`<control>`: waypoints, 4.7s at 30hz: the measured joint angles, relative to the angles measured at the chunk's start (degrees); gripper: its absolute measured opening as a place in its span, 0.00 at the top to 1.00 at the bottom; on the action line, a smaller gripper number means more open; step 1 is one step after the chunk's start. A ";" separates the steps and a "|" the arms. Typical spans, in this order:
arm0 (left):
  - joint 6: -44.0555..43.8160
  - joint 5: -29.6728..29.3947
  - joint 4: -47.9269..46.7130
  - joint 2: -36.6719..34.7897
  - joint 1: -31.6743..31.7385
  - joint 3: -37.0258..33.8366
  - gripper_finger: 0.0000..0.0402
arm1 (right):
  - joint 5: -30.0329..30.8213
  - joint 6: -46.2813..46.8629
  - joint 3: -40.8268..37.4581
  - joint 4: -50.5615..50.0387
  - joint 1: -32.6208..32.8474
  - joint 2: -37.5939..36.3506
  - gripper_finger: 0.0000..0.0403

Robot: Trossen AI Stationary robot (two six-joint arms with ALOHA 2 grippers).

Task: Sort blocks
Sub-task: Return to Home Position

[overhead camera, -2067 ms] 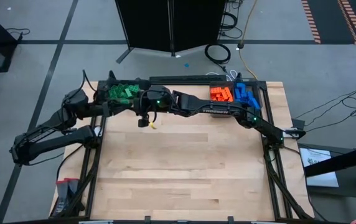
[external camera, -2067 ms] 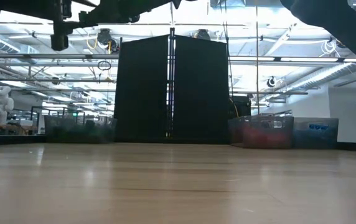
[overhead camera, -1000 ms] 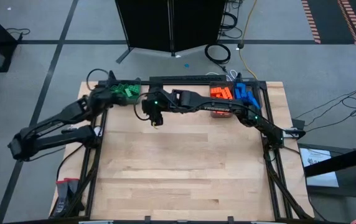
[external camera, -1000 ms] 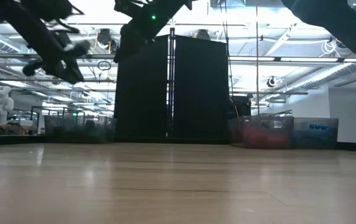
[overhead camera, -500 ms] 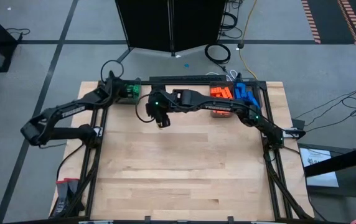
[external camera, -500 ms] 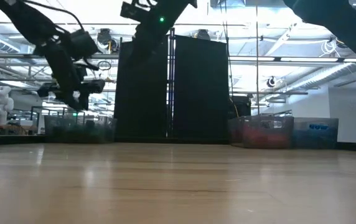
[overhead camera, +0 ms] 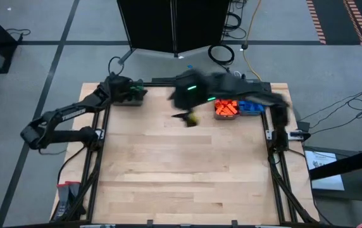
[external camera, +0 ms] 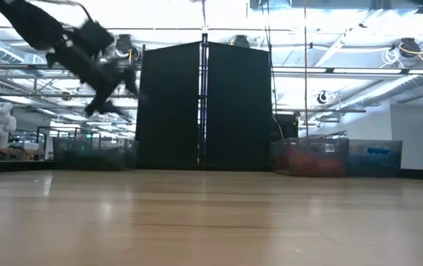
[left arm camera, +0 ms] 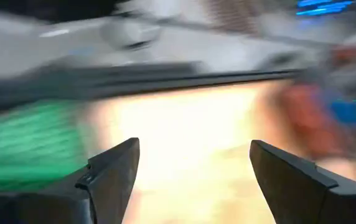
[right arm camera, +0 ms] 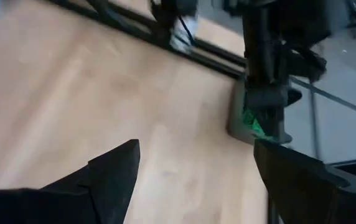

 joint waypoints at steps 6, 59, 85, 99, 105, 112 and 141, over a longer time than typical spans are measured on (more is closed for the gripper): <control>-5.67 12.90 11.76 -14.94 -6.40 0.02 0.23 | -4.46 12.48 0.09 -12.31 -0.57 -18.25 0.23; -1.01 15.43 8.32 -62.69 -21.11 -25.84 0.23 | -4.27 53.51 -131.88 90.66 4.01 -107.17 0.23; 8.49 -13.01 3.92 -62.31 -45.42 -31.85 0.23 | -5.57 35.52 -131.88 67.62 4.66 -107.13 0.23; 7.25 -5.97 3.86 -62.27 -45.75 -31.87 0.23 | -5.57 36.98 -131.88 66.64 4.64 -107.13 0.23; 7.40 -5.89 3.92 -62.26 -45.75 -31.87 0.23 | -5.57 36.97 -131.88 66.64 4.65 -107.10 0.23; 7.40 -5.77 4.11 -62.27 -45.75 -31.89 0.23 | -5.57 36.95 -131.88 66.64 4.65 -107.13 0.23; 7.25 -5.77 4.13 -62.27 -45.75 -31.91 0.23 | -5.57 36.95 -131.88 66.64 4.64 -107.11 0.23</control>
